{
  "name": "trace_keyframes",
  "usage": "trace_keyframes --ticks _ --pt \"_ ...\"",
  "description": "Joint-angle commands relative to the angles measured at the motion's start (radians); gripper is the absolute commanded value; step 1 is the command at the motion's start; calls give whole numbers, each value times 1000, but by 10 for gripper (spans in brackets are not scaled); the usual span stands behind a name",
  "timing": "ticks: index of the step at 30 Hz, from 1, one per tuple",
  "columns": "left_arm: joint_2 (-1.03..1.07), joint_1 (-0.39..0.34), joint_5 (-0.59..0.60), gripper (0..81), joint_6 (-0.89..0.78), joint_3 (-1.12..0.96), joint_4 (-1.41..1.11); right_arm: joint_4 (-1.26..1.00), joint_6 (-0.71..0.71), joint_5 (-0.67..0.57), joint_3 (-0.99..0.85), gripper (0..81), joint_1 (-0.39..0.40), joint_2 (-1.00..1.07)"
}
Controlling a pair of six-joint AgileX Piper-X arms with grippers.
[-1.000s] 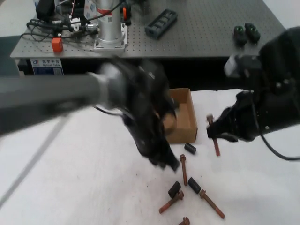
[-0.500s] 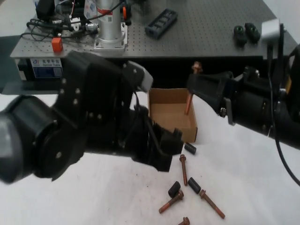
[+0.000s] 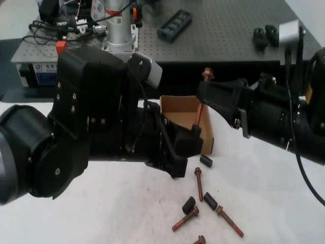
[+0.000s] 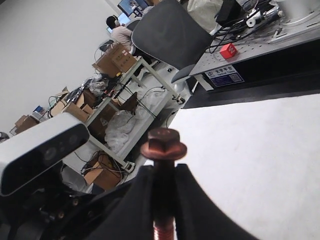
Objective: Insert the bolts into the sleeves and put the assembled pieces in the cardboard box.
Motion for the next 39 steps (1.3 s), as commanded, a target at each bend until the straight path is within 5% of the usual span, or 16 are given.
trace_keyframes --ticks 1,13,15,18,19,24,30,39 --pt "-11 -2 -27 7 -11 -8 -55 37 -8 -16 -1 22 8 -11" --pt "-11 -2 -26 7 24 -8 -55 46 -10 -84 -1 1 12 -6" --pt "-11 -2 -26 7 23 -8 -64 46 -12 -122 -1 104 12 -7" --pt "-11 -2 -26 7 23 -8 -91 41 -12 -122 -1 410 12 -7" --pt "-11 -2 -35 7 23 -8 -102 44 -8 -120 -1 452 12 -7" --pt "-2 -2 -192 7 10 -8 -183 95 -3 -146 -1 425 -47 -53" --pt "167 37 -356 7 -182 -140 -159 512 -123 -120 -1 420 -184 -234" --pt "696 83 -448 7 -117 -770 405 1090 -440 270 -1 420 -179 -272"
